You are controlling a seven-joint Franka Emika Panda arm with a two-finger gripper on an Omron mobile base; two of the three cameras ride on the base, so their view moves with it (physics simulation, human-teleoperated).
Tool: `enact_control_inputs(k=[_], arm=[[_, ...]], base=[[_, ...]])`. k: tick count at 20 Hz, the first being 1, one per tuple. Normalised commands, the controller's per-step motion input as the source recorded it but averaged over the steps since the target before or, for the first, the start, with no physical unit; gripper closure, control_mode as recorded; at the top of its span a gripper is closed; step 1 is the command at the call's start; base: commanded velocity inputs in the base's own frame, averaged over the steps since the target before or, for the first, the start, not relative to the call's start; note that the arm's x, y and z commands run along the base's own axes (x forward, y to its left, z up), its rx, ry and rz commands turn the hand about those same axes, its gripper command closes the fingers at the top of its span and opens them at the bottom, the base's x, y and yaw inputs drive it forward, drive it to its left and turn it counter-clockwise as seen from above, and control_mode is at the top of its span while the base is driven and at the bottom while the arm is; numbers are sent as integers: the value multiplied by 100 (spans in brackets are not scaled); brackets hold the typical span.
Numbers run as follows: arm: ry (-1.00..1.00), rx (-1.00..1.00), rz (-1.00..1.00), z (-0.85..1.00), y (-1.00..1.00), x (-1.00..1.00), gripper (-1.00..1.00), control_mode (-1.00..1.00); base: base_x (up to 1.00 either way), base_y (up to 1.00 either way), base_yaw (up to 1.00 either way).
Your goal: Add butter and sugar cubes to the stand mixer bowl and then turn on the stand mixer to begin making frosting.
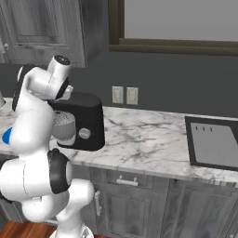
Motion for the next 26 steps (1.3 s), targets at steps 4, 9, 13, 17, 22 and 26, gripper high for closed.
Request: enact_control_inputs(k=[4,9,13,17,22,26], arm=[[-13,-18,-6,9,2,-50,-100,-100],[-19,-13,-15,39,-42,-91,-100,-100],[-23,-23,-19,14,-71,-68,-100,-100],[-18,-30,-24,0,-70,-33,-100,-100],[-16,-20,-14,-11,-69,-18,-100,-100],[-20,-1,-2,-20,-50,-31,-100,-100]], base=[[0,0,0],[0,0,0],[0,0,0],[0,0,0],[0,0,0],[0,0,0]])
